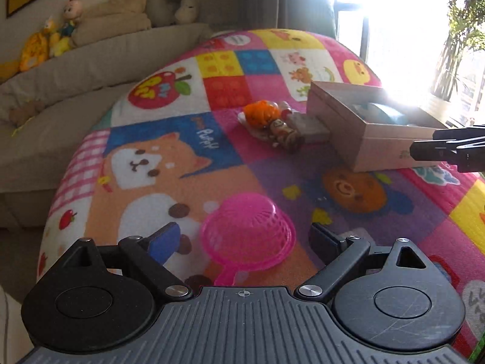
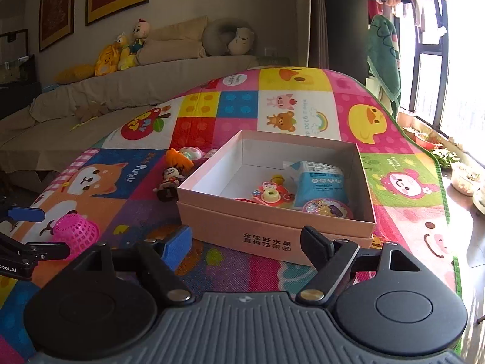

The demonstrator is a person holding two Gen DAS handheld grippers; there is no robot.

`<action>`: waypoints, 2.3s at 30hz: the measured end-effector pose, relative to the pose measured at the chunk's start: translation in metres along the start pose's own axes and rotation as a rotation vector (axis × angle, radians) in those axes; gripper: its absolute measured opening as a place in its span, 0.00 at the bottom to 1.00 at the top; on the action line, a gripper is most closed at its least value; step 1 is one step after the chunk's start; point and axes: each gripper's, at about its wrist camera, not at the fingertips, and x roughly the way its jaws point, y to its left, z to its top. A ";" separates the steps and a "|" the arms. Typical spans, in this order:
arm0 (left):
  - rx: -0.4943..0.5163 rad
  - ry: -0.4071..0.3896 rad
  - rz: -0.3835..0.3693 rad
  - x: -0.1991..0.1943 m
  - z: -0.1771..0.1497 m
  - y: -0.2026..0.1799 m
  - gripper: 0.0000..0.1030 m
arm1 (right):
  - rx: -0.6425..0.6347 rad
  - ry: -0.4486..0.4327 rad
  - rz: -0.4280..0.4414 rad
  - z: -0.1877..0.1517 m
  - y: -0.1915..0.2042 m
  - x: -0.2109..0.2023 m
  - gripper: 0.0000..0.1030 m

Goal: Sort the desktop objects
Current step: 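Grasp the red-shirt doll keychain on the mat with the right gripper, then carry the doll keychain into the box with the right gripper while the left grasps the pink basket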

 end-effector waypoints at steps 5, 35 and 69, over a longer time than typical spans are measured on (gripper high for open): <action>-0.031 0.002 -0.025 -0.001 -0.003 0.012 0.94 | -0.110 0.004 0.074 0.029 0.054 0.032 0.70; -0.027 0.041 -0.177 -0.004 -0.017 -0.009 0.97 | -0.157 0.302 0.160 0.031 0.059 0.059 0.14; 0.040 0.110 -0.156 0.034 0.004 -0.022 0.98 | -0.030 0.212 0.104 -0.008 0.020 0.021 0.26</action>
